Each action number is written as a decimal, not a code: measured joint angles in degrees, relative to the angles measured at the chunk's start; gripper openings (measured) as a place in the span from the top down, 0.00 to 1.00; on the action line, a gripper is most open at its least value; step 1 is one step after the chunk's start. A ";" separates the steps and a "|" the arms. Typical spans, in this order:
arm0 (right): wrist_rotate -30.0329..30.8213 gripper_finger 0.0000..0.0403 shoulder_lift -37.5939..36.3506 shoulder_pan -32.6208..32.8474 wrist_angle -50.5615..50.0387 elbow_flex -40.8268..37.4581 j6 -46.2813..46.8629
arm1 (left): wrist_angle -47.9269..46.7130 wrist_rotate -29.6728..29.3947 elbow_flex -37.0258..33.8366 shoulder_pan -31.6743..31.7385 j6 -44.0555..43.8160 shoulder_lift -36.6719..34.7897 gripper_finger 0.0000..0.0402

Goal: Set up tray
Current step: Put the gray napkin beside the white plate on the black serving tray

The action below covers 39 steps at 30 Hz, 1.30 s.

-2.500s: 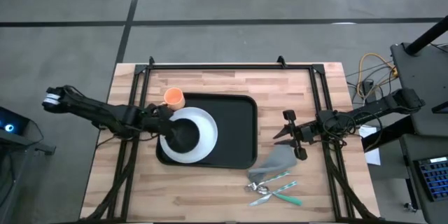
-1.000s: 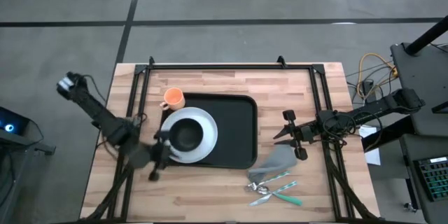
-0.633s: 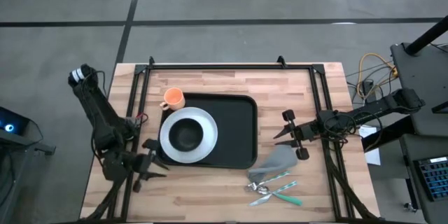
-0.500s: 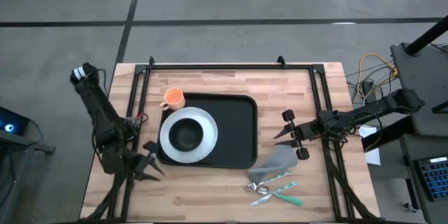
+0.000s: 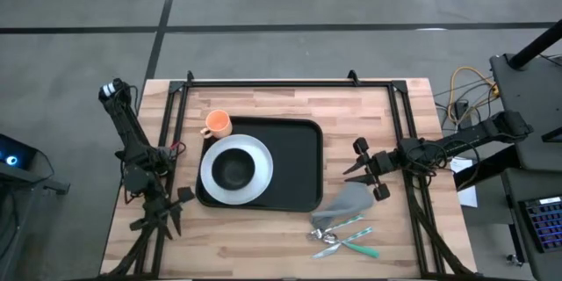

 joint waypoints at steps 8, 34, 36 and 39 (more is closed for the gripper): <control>-0.33 0.80 0.00 0.04 -0.07 0.00 5.78 | 1.05 17.97 -0.23 -0.05 9.67 -3.00 0.77; 13.86 0.79 27.01 16.64 -42.22 27.68 10.66 | -7.48 -18.98 -5.99 0.00 -2.75 -15.37 0.77; 13.84 0.79 31.23 17.16 -46.01 30.83 11.52 | -7.72 -19.03 -5.99 0.00 -2.84 -15.39 0.77; 13.92 0.78 36.30 17.68 -49.61 35.12 12.52 | -7.96 -19.03 -5.99 0.00 -3.27 -15.39 0.77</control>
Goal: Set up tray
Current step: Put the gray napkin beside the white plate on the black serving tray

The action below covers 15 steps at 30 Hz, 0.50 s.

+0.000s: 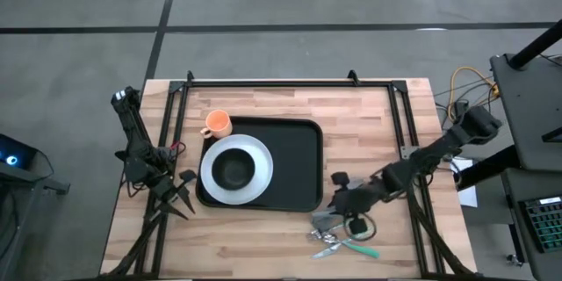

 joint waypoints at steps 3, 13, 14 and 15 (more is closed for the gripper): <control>0.02 0.78 3.44 0.40 -0.47 3.30 -0.50 | -0.72 0.01 -0.01 -0.02 -0.07 0.20 0.77; 1.46 0.73 12.33 0.35 -4.85 10.18 -0.32 | -0.81 0.01 -0.02 -0.02 -0.30 0.42 0.77; 1.81 0.72 13.02 0.34 -5.35 10.83 -0.37 | -0.84 0.02 -0.01 -0.02 -0.31 0.42 0.77; 2.54 0.71 13.80 0.33 -6.53 11.61 -0.42 | -0.86 0.01 0.00 -0.02 -0.31 0.47 0.77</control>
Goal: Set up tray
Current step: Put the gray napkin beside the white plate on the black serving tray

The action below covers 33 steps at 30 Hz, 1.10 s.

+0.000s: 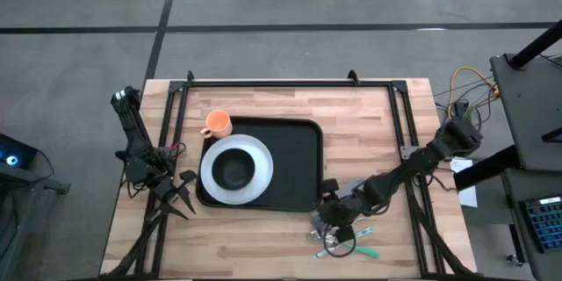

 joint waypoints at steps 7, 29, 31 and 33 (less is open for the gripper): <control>1.35 0.63 4.41 -0.02 -5.83 4.41 -0.28 | -0.12 0.04 0.02 0.02 0.00 0.17 0.77; -1.44 0.98 2.42 -4.01 -0.80 6.06 -1.23 | -0.20 0.02 0.02 0.00 0.01 0.19 0.77; -2.13 0.98 0.83 -4.62 0.59 4.72 -1.46 | -0.20 0.04 0.02 0.00 0.02 0.19 0.77; -2.49 0.98 -1.19 -4.83 2.84 2.85 -1.63 | -0.20 0.05 0.02 0.02 0.02 0.19 0.77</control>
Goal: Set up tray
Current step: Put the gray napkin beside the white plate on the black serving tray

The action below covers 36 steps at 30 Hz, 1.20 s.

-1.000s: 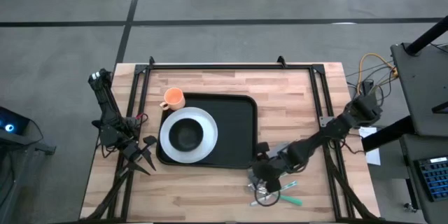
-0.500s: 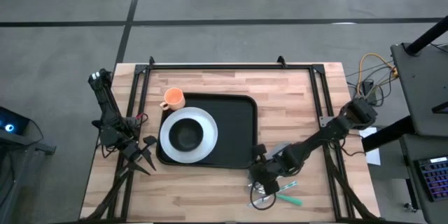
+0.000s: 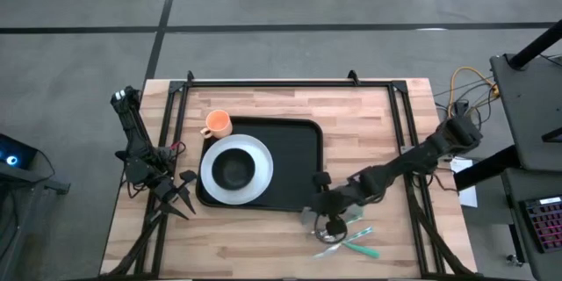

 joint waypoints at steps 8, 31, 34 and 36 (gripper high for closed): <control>2.91 0.98 -10.44 -0.08 9.02 -8.07 -2.78 | 0.00 -0.01 0.00 -0.02 0.00 0.00 0.77; 32.67 0.98 -14.51 -23.83 1.98 -12.52 -9.70 | -0.02 -0.01 0.02 0.00 0.00 0.35 0.77; 32.50 0.98 -13.15 -26.13 8.67 -12.73 -14.56 | 0.00 -0.01 0.02 0.00 0.00 0.35 0.77; 31.04 0.98 -12.38 -27.21 13.53 -12.73 -19.33 | 0.00 -0.01 0.02 0.00 0.00 0.35 0.77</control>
